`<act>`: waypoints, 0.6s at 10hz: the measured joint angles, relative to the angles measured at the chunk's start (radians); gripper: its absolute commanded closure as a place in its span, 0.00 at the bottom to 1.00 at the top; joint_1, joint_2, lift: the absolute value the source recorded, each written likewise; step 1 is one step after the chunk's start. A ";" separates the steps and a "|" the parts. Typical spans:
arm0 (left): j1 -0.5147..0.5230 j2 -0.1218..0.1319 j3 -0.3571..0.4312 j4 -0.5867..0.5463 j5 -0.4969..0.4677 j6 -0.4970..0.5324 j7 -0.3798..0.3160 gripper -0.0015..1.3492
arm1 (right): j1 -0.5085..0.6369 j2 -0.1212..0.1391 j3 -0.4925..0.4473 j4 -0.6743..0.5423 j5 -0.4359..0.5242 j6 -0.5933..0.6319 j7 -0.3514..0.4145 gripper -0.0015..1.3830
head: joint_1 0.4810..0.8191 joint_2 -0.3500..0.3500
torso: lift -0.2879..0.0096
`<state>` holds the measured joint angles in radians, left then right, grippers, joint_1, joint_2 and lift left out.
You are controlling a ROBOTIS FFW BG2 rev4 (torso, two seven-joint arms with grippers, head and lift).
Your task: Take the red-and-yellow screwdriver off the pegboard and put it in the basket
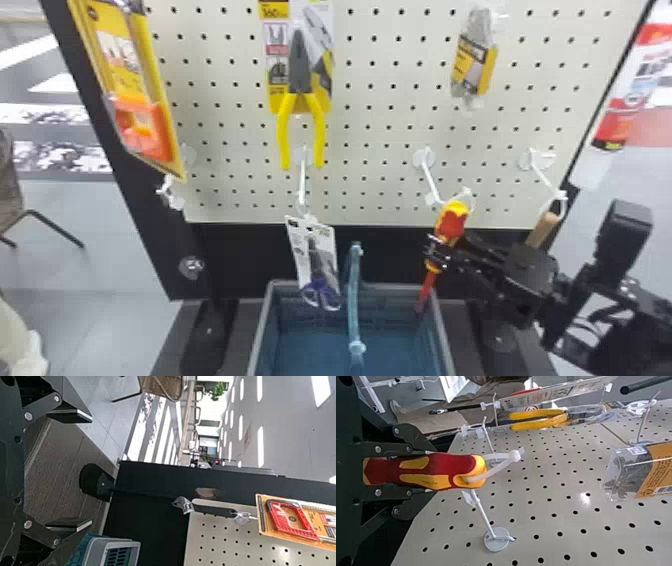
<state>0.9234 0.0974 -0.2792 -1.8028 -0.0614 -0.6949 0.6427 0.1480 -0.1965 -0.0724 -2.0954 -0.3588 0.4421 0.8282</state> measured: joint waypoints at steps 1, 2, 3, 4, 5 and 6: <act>-0.001 0.000 0.000 0.000 0.000 0.000 0.000 0.27 | 0.024 0.004 -0.006 -0.022 -0.018 0.000 -0.024 0.85 | 0.20 0.50 | 0.63; -0.001 0.000 0.000 0.000 0.000 0.000 0.000 0.27 | 0.051 0.017 -0.015 -0.040 -0.035 -0.002 -0.041 0.85 | 0.20 0.50 | 0.63; -0.002 -0.001 -0.001 0.000 -0.001 -0.001 0.000 0.27 | 0.075 0.031 -0.020 -0.044 -0.054 -0.015 -0.053 0.85 | 0.20 0.50 | 0.63; -0.002 -0.001 -0.001 0.000 -0.001 -0.001 0.000 0.27 | 0.099 0.039 -0.021 -0.042 -0.081 -0.032 -0.077 0.85 | 0.20 0.50 | 0.63; -0.002 -0.001 -0.001 0.000 -0.001 -0.001 0.000 0.27 | 0.130 0.045 -0.021 -0.039 -0.121 -0.053 -0.123 0.85 | 0.20 0.50 | 0.63; -0.003 -0.001 -0.002 0.000 -0.001 0.000 -0.002 0.27 | 0.167 0.054 -0.020 -0.033 -0.168 -0.080 -0.174 0.85 | 0.20 0.50 | 0.63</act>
<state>0.9202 0.0960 -0.2807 -1.8028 -0.0627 -0.6952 0.6409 0.3148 -0.1427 -0.0927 -2.1280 -0.5268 0.3623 0.6543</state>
